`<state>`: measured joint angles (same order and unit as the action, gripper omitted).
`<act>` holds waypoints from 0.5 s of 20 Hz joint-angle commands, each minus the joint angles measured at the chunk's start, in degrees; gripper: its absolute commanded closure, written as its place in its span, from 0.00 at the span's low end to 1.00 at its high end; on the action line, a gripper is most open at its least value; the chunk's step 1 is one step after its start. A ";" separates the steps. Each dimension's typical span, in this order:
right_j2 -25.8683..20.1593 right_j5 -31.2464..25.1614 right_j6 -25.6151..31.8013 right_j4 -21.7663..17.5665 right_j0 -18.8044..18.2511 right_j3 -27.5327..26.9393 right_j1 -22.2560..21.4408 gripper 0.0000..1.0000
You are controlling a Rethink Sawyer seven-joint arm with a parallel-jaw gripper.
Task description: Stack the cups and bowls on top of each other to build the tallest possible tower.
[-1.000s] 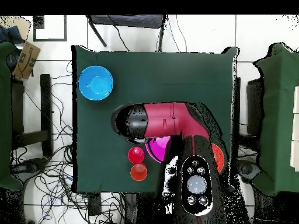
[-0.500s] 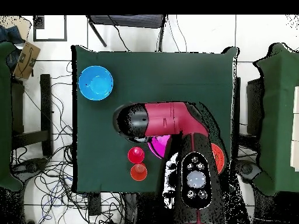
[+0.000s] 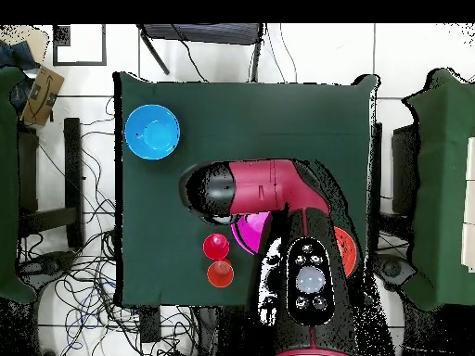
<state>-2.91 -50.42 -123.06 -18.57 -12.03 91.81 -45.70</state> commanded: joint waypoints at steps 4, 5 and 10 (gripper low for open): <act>-1.01 4.28 -1.57 -4.14 1.65 -2.86 3.52 1.00; -1.16 4.96 -1.63 -3.97 1.59 -2.63 3.50 1.00; -1.10 5.45 -2.21 -3.52 1.90 -3.01 3.81 1.00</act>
<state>-2.52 -49.96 -123.06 -18.58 -11.11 91.73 -45.70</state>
